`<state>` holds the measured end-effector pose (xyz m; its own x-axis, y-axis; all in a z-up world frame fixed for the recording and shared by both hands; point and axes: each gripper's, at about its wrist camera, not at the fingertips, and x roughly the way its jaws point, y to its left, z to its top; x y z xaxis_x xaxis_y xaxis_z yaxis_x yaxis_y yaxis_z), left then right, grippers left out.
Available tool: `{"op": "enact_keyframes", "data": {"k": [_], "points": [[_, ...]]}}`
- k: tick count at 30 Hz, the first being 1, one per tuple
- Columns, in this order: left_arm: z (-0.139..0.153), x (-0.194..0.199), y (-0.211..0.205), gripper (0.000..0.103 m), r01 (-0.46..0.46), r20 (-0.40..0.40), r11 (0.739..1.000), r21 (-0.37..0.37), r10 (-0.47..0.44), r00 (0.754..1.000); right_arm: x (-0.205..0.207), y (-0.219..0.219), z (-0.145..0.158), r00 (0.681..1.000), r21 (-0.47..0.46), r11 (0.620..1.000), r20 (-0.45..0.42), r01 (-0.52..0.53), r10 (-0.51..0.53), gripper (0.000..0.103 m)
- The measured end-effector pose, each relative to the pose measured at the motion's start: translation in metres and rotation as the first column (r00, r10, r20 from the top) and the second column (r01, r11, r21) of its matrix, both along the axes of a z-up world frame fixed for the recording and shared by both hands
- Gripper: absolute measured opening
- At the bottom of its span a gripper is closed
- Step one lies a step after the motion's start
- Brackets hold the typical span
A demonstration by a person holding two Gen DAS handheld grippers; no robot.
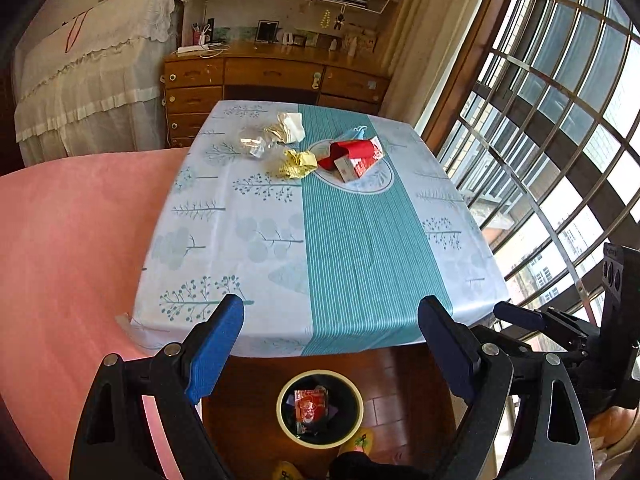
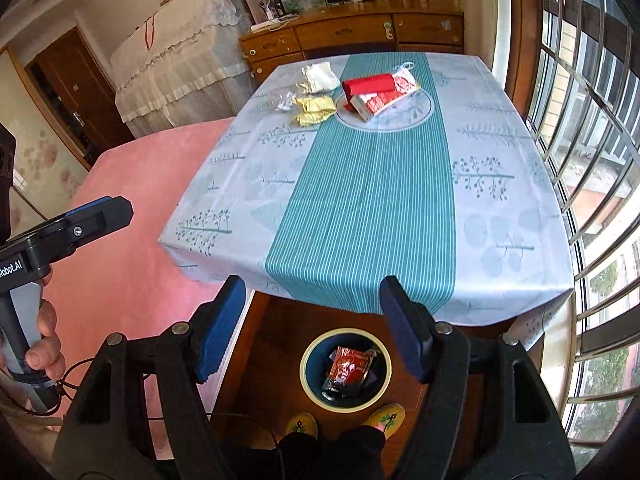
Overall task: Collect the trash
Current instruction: 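Move both open tools back toward the table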
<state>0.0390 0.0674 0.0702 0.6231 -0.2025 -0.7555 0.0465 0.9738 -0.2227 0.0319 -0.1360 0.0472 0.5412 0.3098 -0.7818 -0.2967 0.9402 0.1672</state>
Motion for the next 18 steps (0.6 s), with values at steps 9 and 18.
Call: {"op": "enact_keyframes", "data": {"k": [9,18], "points": [[0.029,0.040,-0.012,0.090,-0.109,0.038,0.994,0.028,0.108,0.993,0.069,-0.008,0.041,0.994,-0.005,0.997,0.078,-0.073,0.073,0.067],[0.029,0.092,-0.004,0.090,-0.107,0.036,0.991,0.080,0.104,0.994,0.132,-0.001,0.056,0.991,-0.004,0.998,0.117,-0.057,0.057,0.067]]}}
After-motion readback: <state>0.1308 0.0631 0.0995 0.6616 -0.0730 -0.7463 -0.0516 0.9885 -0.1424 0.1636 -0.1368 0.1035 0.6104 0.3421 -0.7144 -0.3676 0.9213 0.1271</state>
